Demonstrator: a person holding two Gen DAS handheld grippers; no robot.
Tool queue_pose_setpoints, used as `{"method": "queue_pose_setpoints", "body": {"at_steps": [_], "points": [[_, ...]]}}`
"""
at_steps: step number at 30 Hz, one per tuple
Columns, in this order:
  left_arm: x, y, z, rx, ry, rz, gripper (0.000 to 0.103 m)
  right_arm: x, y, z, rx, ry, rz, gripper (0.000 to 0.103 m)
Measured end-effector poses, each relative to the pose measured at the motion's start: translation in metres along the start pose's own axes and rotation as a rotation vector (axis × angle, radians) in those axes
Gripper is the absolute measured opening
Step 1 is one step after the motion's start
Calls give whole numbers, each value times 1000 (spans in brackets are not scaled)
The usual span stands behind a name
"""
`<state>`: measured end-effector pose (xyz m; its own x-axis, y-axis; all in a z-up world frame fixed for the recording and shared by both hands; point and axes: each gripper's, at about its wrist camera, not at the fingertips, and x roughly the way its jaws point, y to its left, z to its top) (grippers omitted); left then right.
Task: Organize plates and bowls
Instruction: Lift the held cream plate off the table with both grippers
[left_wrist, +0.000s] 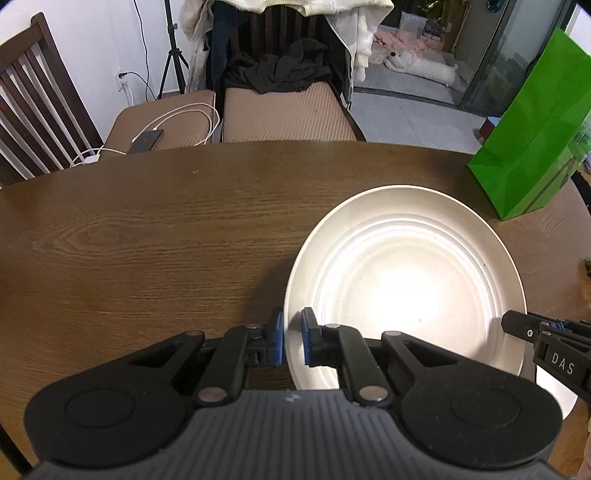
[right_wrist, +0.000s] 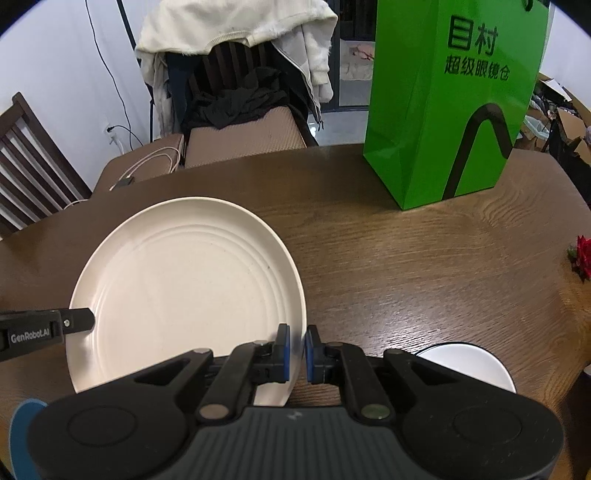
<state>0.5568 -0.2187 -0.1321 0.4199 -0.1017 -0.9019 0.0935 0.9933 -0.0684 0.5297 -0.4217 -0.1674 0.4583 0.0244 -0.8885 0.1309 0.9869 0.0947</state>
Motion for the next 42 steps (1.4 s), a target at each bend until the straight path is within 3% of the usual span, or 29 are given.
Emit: {"method": "queue_pose_setpoints", "body": {"at_steps": [22, 42], "points": [[-73, 27, -5, -9, -75, -8, 10, -67, 27, -4, -10, -66, 14, 8], [-132, 77, -48, -31, -103, 3, 10, -121, 83, -46, -33, -89, 27, 8]]}}
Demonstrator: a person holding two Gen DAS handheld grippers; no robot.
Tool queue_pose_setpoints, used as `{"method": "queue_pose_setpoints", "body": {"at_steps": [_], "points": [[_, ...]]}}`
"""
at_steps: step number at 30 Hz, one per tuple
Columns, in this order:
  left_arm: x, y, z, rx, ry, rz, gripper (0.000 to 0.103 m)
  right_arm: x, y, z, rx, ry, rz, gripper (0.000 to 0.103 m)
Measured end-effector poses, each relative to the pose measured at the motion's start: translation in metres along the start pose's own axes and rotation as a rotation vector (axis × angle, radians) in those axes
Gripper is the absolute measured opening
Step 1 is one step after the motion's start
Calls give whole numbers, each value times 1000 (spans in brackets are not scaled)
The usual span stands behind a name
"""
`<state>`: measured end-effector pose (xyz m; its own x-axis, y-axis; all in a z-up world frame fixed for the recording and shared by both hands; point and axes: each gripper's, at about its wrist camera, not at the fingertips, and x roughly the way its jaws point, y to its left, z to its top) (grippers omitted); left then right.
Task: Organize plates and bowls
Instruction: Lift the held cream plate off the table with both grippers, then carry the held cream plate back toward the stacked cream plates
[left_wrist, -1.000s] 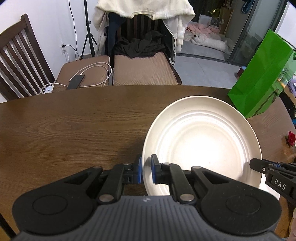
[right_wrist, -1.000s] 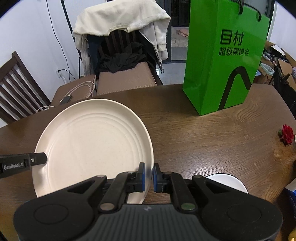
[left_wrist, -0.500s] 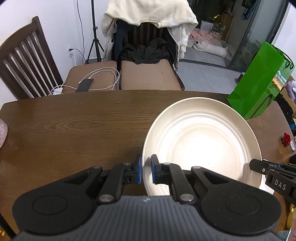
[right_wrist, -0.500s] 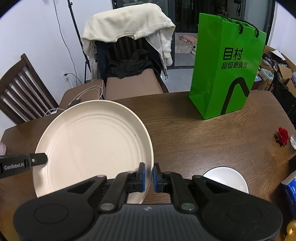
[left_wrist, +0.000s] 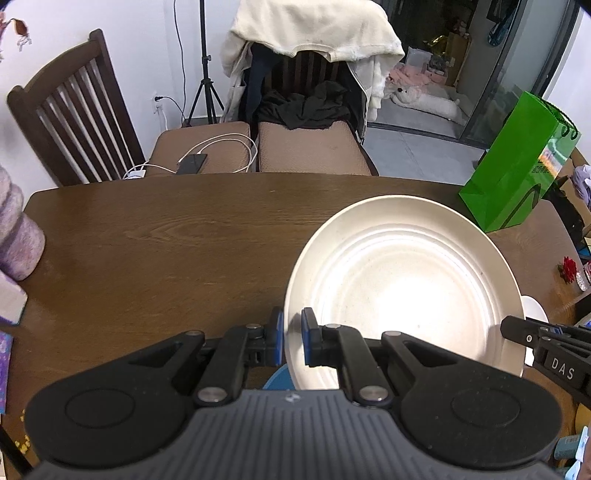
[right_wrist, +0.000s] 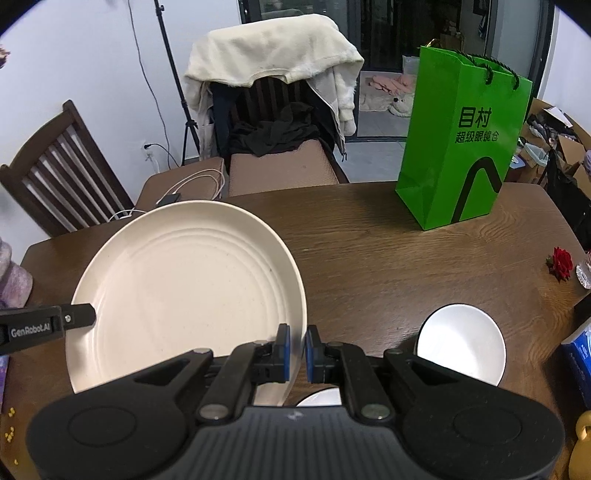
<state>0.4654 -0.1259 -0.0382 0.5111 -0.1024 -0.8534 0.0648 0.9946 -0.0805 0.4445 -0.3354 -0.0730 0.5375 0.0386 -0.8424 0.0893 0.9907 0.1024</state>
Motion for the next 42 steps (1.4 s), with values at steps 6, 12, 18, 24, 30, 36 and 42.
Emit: {"method": "queue_pose_setpoints", "body": {"at_steps": [6, 12, 18, 24, 30, 36, 42], "points": [[-23, 18, -13, -4, -11, 0, 10, -20, 20, -13, -11, -9, 9, 8], [-46, 35, -27, -12, -24, 5, 10, -39, 39, -28, -18, -18, 18, 8], [-65, 48, -41, -13, -32, 8, 10, -57, 56, -45, -25, -23, 26, 8], [-81, 60, -55, -9, -38, 7, 10, -75, 71, -59, -33, -30, 28, 8], [-95, 73, -66, -20, -50, 4, 10, -87, 84, -73, -41, -35, 35, 8], [-106, 87, -83, -25, -57, -13, 10, -101, 94, -87, -43, -43, 37, 8], [-116, 96, -99, -30, -66, -18, 10, -110, 102, -102, -51, -46, 42, 8]]}}
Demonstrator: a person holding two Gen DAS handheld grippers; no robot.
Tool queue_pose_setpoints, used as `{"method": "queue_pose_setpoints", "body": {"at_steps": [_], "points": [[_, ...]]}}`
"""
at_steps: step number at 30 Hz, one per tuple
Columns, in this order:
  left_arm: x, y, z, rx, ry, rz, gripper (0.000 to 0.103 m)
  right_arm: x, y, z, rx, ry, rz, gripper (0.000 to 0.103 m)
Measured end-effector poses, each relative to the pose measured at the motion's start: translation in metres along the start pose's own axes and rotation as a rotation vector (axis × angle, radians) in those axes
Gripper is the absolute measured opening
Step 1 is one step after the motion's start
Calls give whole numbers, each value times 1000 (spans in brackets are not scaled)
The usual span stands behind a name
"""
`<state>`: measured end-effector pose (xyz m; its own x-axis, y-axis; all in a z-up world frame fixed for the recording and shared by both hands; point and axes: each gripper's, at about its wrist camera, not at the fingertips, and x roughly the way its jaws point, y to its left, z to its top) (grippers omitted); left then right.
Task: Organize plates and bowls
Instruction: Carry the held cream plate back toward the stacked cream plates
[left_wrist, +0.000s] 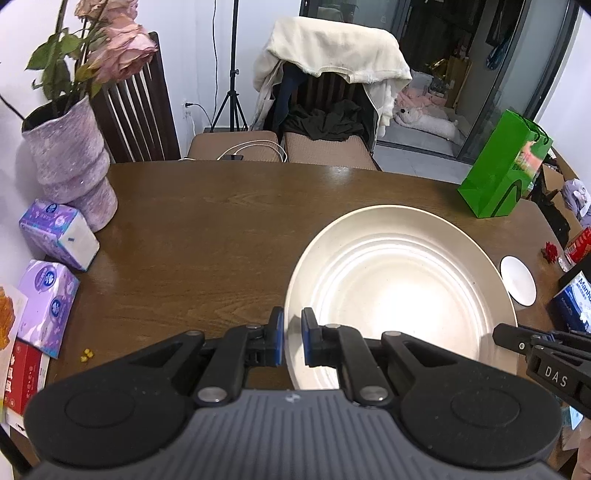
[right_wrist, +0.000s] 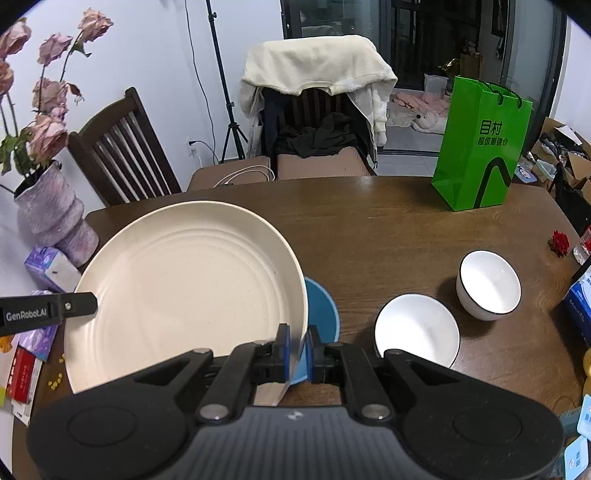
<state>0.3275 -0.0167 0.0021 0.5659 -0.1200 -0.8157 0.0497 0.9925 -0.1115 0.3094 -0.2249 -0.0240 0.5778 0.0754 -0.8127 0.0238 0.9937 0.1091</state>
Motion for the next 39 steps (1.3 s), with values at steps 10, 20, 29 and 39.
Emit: {"method": "queue_pose_setpoints", "body": {"at_steps": [10, 20, 29, 39], "points": [[-13, 16, -27, 3, -6, -6, 10, -13, 17, -26, -17, -6, -2, 8], [-26, 31, -55, -12, -7, -16, 10, -23, 34, -53, -36, -10, -14, 9], [-42, 43, -78, -31, -19, -29, 10, -33, 45, -76, -45, -16, -9, 9], [-57, 54, -100, -46, -25, -36, 10, -45, 53, -103, -55, -13, 5, 9]]}}
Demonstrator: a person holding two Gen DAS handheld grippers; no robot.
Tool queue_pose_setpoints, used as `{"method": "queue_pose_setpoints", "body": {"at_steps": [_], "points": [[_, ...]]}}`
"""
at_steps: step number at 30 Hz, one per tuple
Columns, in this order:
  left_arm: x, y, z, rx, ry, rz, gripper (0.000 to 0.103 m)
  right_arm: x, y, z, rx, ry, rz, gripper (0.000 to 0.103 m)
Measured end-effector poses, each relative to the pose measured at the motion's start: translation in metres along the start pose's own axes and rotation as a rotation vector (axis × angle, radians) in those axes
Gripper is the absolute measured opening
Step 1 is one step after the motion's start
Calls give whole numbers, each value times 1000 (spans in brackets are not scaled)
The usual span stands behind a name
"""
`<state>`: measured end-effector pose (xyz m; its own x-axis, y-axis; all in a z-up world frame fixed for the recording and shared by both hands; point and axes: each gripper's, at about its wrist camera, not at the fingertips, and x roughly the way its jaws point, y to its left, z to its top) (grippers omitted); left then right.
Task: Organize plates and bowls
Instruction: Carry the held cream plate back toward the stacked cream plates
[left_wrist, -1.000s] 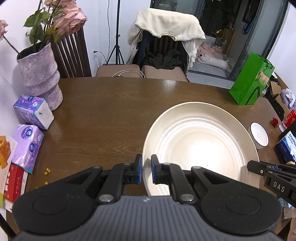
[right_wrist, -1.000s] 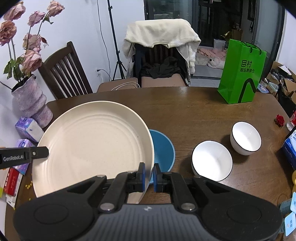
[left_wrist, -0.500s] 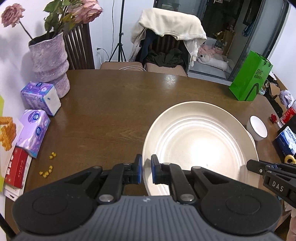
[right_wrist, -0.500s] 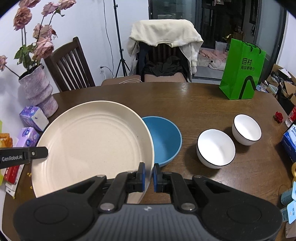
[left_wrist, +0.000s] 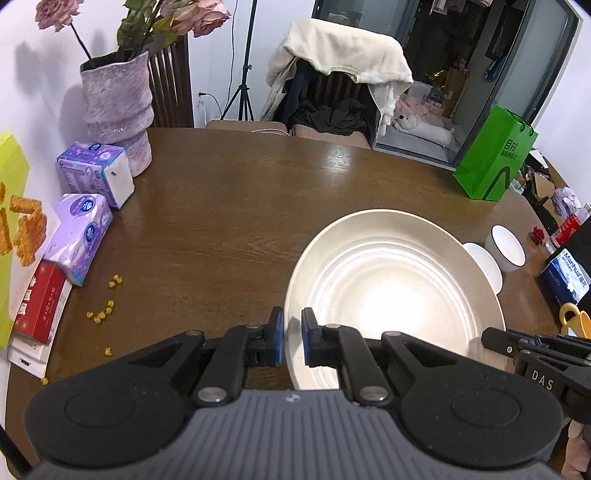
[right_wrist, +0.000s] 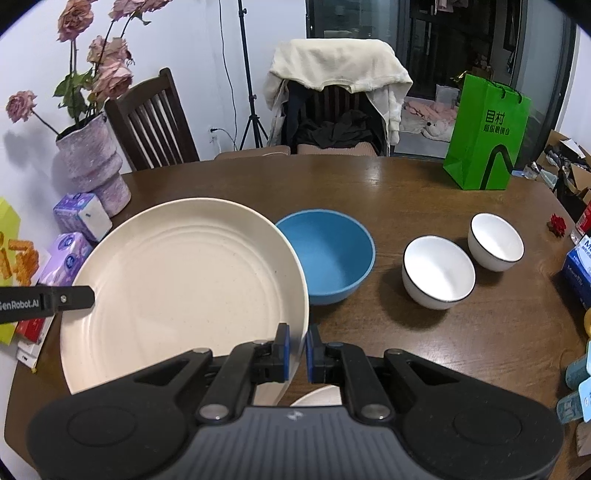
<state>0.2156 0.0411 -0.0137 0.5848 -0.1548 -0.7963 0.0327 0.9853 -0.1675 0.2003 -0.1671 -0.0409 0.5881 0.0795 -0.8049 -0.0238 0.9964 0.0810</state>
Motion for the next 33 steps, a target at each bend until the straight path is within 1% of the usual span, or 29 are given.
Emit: {"method": "queue_pose_setpoints", "body": {"at_steps": [6, 11, 16, 25, 30, 33], "points": [[-10, 4, -11, -1, -7, 8, 10, -6, 5, -14, 0, 5, 13, 9], [-15, 7, -21, -7, 1, -11, 10, -11, 8, -23, 2, 12, 11, 9], [-16, 3, -32, 11, 6, 5, 10, -16, 8, -33, 0, 16, 12, 9], [-20, 1, -51, 2, 8, -2, 10, -21, 6, -49, -15, 28, 9, 9], [-15, 0, -59, 2, 34, -7, 10, -21, 2, -60, -2, 51, 15, 9], [-14, -1, -62, 5, 36, -11, 10, -21, 0, -66, 5, 57, 16, 9]]}}
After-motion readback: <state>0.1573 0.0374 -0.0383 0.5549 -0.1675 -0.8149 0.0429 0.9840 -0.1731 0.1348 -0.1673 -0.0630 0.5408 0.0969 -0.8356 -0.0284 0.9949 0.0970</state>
